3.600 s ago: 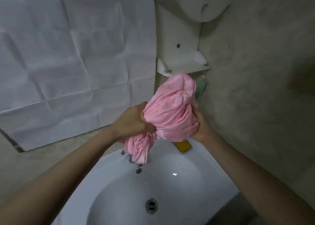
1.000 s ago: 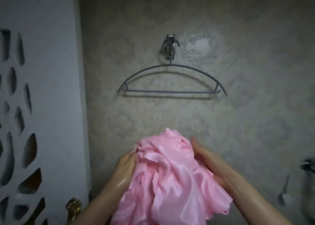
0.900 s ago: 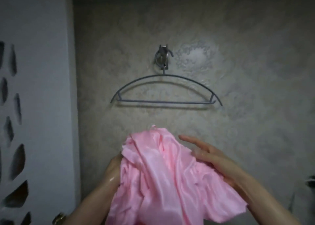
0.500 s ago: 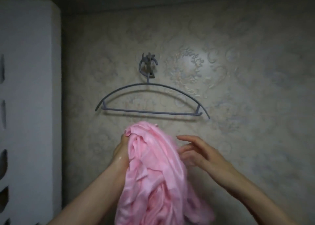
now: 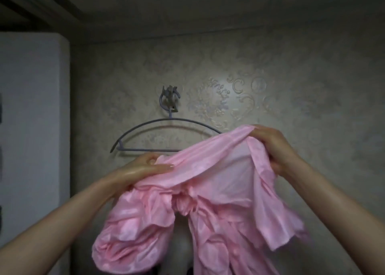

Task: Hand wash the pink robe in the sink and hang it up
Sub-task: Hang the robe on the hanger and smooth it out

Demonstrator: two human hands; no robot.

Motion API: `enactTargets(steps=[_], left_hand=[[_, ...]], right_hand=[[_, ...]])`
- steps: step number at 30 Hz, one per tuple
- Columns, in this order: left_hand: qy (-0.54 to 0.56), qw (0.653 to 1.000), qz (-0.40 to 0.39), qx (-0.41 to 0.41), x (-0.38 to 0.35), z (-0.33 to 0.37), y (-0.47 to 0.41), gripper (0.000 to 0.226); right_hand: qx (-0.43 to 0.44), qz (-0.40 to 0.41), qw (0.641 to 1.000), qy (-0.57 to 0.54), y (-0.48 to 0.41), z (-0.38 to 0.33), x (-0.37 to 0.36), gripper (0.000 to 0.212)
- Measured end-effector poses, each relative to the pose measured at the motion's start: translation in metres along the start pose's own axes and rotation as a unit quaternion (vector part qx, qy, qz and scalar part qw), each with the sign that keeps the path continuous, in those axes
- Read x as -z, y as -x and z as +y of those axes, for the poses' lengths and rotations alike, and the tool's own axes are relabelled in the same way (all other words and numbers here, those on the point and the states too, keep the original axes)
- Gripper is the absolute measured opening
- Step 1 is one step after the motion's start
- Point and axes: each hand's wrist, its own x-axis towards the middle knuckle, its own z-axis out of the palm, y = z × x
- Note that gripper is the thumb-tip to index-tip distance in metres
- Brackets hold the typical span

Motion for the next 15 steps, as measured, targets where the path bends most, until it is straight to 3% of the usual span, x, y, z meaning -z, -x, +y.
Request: enactTargets(steps=[3,6,7,9,10,11,12,13,15], left_hand=[[-0.082,0.996,-0.016,-0.018,0.000,-0.008,0.001,0.089],[-0.164,0.982,-0.055,-0.078,0.006,-0.006,0.001,0.042],[-0.244,0.963,-0.050,-0.104,0.010,-0.004,0.001,0.041],[-0.439,0.877,0.046,-0.189,0.018,-0.001,-0.004,0.070],[-0.507,0.827,0.100,-0.222,0.024,0.002,-0.009,0.075],[-0.515,0.811,0.153,-0.232,0.030,0.006,-0.012,0.072],[-0.471,0.825,0.200,-0.240,0.035,0.009,-0.017,0.065],[-0.376,0.869,0.232,-0.223,0.036,0.016,-0.017,0.056],[-0.101,0.950,0.246,-0.161,0.034,0.032,-0.023,0.039]], right_hand=[[0.095,0.057,0.984,0.139,-0.011,-0.030,-0.011,0.009],[0.140,0.065,0.963,0.222,-0.021,-0.055,-0.025,0.017],[0.151,0.062,0.957,0.240,-0.024,-0.063,-0.029,0.019],[0.172,0.060,0.948,0.262,-0.030,-0.074,-0.038,0.018],[0.181,0.066,0.945,0.263,-0.034,-0.078,-0.041,0.017],[0.189,0.077,0.944,0.259,-0.037,-0.082,-0.045,0.017],[0.197,0.089,0.943,0.253,-0.041,-0.085,-0.047,0.017],[0.205,0.096,0.942,0.248,-0.043,-0.087,-0.050,0.017],[0.209,0.101,0.940,0.250,-0.047,-0.089,-0.056,0.012]])
